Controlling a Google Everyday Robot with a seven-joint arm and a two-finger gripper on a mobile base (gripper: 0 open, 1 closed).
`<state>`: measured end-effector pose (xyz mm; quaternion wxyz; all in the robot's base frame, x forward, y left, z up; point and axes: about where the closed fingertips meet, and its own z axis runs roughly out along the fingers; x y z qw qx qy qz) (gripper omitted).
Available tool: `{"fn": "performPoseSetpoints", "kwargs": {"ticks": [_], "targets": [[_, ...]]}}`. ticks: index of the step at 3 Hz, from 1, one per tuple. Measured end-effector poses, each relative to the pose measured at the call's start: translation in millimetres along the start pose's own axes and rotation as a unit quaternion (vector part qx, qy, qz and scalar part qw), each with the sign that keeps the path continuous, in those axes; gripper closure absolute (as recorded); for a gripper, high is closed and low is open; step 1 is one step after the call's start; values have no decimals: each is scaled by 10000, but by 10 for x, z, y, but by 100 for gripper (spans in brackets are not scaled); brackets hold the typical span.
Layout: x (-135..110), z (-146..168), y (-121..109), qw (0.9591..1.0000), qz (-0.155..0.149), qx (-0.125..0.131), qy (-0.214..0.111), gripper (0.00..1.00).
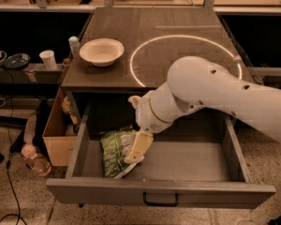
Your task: Pick green jalapeno chip bag from top drawer and place on counter
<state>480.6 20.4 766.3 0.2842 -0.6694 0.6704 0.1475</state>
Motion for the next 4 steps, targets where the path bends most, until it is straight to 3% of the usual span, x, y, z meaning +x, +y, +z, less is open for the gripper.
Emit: {"fn": "performPoseSetpoints", "kwargs": {"ticks": [2,3,4], "targets": [[-298,383,45,9990,14,231,388,0],[-270,546,97,9978,114,211,614,0],[-269,546,97,9978,114,211,614,0]]}}
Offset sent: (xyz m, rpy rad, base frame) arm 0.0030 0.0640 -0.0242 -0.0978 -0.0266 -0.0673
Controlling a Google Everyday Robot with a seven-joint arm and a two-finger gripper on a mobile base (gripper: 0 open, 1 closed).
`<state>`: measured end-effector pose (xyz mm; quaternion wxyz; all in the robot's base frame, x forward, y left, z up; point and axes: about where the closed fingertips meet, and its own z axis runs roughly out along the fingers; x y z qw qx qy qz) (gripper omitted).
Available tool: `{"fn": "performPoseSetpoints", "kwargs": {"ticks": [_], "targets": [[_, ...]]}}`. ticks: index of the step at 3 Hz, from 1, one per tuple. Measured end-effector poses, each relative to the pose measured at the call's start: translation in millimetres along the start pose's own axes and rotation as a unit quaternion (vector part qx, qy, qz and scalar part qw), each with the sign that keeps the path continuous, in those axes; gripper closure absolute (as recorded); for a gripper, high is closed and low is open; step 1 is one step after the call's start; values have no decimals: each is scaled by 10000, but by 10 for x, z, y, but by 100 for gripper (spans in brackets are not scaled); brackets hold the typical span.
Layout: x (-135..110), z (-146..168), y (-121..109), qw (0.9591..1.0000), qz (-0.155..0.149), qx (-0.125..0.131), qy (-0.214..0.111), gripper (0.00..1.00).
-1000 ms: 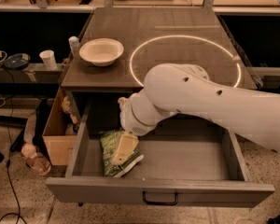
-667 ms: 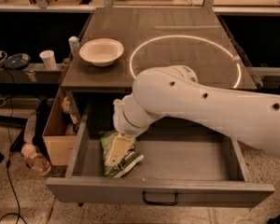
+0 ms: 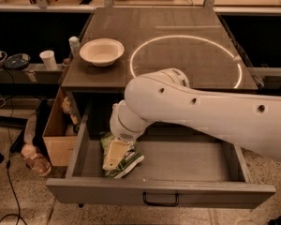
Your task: Pick green jalapeno chip bag from top drawer and place on counter
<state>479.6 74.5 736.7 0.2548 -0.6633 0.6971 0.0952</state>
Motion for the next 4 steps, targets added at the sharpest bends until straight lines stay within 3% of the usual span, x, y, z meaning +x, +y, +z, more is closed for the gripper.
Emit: {"fn": "performPoseSetpoints", "kwargs": {"ticks": [2,4], "targets": [[301,382,29,9997,119,132,179,0],[533,775,-166,9984,137,127,537,0]]}}
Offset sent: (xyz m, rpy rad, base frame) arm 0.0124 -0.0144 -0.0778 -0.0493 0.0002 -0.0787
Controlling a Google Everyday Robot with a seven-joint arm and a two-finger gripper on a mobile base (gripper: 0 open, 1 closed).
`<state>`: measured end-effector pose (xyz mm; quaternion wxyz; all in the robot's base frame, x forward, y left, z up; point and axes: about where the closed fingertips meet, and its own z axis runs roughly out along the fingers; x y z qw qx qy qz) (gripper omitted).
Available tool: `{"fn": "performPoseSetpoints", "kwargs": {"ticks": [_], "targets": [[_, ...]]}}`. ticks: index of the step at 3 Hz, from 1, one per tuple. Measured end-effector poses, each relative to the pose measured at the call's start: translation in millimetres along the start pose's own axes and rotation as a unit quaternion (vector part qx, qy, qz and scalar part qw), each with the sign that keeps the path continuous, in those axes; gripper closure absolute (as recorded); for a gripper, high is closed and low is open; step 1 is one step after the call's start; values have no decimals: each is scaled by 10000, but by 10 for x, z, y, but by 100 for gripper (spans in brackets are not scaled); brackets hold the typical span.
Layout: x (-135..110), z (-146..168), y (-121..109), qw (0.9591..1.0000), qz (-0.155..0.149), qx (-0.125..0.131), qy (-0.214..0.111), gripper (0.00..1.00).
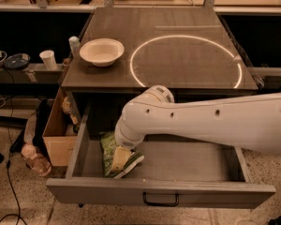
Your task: Pick green jalapeno chip bag from top drawer and place on counter
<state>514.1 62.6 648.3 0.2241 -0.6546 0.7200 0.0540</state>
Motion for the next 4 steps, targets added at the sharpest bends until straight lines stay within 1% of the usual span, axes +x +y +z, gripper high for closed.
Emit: {"fn": "performPoseSetpoints", "kwargs": {"ticks": [1,2,3,4], "targets": [[69,163,-100,9999,38,-25,122,0],[201,350,-44,9994,162,-198,241,0],[201,350,-44,9994,162,-198,242,0],[201,350,-44,9994,162,-198,242,18]]}}
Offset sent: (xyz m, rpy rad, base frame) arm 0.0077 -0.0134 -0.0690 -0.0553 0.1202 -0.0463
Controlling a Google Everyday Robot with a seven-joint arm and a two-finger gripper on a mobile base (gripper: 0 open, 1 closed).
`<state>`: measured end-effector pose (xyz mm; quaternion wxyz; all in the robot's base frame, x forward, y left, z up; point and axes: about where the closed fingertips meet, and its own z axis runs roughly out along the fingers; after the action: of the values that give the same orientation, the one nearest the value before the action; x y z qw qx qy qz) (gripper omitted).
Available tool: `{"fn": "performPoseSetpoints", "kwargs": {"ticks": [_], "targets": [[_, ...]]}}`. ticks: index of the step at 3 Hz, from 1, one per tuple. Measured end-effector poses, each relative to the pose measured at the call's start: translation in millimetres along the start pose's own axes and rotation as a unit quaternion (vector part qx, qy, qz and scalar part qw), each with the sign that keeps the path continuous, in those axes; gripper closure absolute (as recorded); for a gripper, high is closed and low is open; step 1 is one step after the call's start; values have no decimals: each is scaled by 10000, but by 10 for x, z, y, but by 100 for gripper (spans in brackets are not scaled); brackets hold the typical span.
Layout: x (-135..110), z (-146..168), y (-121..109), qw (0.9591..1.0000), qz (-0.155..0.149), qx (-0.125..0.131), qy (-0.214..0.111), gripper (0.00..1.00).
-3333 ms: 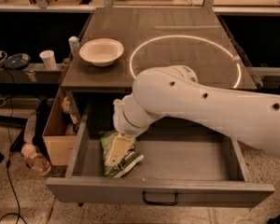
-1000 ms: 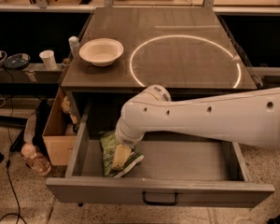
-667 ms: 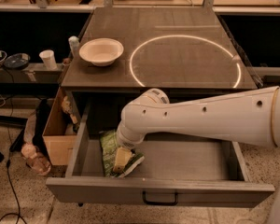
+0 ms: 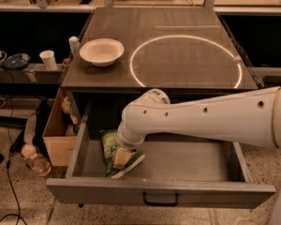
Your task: Pick green jalapeno chip bag from top drawer and place on counter
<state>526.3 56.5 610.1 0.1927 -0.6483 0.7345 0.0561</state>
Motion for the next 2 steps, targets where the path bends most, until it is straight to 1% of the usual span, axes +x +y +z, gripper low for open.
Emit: {"fn": "performPoseSetpoints", "kwargs": {"ticks": [1,2], "targets": [[0,0,0,10000,0,0,0,50],[0,0,0,10000,0,0,0,72]]}}
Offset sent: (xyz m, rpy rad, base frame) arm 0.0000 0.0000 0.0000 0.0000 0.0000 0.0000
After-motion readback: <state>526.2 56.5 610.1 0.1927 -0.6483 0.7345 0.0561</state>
